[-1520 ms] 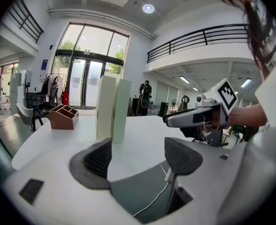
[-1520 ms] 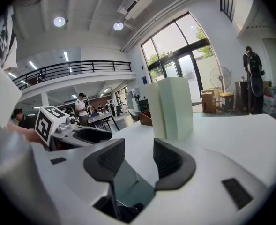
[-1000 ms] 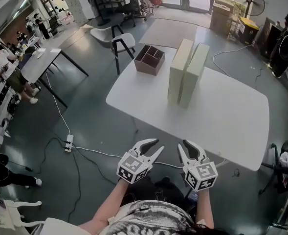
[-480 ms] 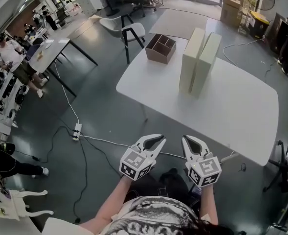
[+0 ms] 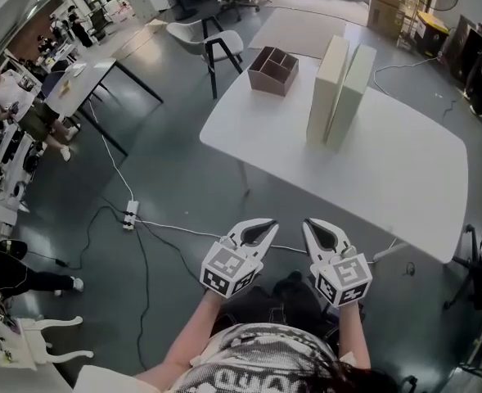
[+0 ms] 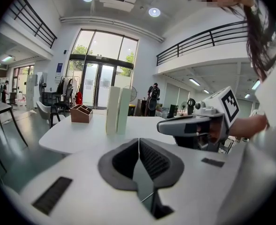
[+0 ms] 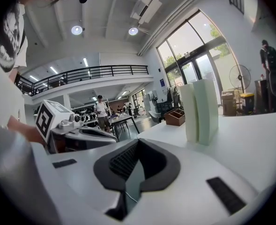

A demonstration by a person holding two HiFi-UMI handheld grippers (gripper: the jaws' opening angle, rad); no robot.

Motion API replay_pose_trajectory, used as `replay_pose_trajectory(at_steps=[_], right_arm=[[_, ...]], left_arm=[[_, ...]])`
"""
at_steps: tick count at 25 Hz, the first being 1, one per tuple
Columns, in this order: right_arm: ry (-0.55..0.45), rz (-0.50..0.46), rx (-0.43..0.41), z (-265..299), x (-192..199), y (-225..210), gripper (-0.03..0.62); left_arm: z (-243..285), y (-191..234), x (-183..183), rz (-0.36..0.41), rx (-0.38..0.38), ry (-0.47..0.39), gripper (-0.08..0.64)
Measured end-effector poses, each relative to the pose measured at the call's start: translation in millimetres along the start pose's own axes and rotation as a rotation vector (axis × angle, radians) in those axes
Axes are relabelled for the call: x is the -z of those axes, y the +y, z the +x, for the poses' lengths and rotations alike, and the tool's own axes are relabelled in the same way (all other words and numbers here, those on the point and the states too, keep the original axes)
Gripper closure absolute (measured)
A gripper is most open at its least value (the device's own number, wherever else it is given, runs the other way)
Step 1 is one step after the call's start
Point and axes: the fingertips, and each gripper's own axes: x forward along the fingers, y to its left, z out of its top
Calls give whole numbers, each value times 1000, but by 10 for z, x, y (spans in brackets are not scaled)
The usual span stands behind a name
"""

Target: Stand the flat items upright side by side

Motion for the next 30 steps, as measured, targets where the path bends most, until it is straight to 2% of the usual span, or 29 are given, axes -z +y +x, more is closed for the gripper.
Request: replay_pose_trajectory(at_steps=[16,30], right_arm=[[39,-4,2,-47,191,673,598],[59,-18,5,5,292,1005,598]], left_arm=[[-593,-95,190,-23,47,-22,545],[-869,-58,325,-30,67,-29,545]])
